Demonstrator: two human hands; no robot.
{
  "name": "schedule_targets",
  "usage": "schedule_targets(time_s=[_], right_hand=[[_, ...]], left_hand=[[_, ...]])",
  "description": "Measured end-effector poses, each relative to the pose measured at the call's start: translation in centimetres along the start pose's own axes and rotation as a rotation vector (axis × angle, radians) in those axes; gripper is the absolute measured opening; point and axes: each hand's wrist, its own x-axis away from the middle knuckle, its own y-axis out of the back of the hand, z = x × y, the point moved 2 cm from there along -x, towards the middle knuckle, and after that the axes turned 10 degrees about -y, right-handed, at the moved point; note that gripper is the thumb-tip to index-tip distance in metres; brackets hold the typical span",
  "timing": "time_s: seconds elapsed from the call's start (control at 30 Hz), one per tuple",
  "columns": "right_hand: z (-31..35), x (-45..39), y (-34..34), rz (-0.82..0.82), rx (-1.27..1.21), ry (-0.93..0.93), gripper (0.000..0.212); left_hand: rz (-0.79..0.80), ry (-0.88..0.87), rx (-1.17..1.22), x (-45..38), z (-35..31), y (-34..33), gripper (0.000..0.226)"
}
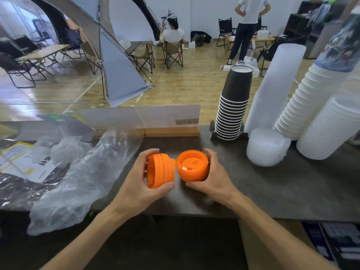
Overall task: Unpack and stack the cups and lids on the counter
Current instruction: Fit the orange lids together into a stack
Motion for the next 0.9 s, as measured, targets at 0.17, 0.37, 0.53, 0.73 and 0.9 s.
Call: schedule_targets(time_s=[0.17, 0.37, 0.53, 0.73, 0.9], right_hand=[[1.1, 2.4, 4.7, 0.392, 0.043, -0.028, 0.099], [2.0, 3.8, 7.9, 0.647, -0.110, -0.037, 0.081], [1.6, 4.3, 7.5, 0.764, -0.502, -0.161, 0.095], [1.3, 4.5, 6.6, 0.779, -0.654, -0.241, 0.099], [1.6, 4.8, 6.4, 0.799, -0.677, -0.293, 0.099]], left_hand=[[0.095, -0.105, -0.049, -1.3, -1.5, -0.5, 0.094], [0.252, -0.153, -0.025, -1.8, -2.8, -2.3, 0.098], [0.344, -0.183, -0.011, -1.3, -3.8, -3.8, 0.098], [0.290, -0.305, -0.052, -1.3, -5.0, -4.2, 0.097], [0.255, -0.366, -0.077, -1.3, -5.4, -4.6, 0.097]])
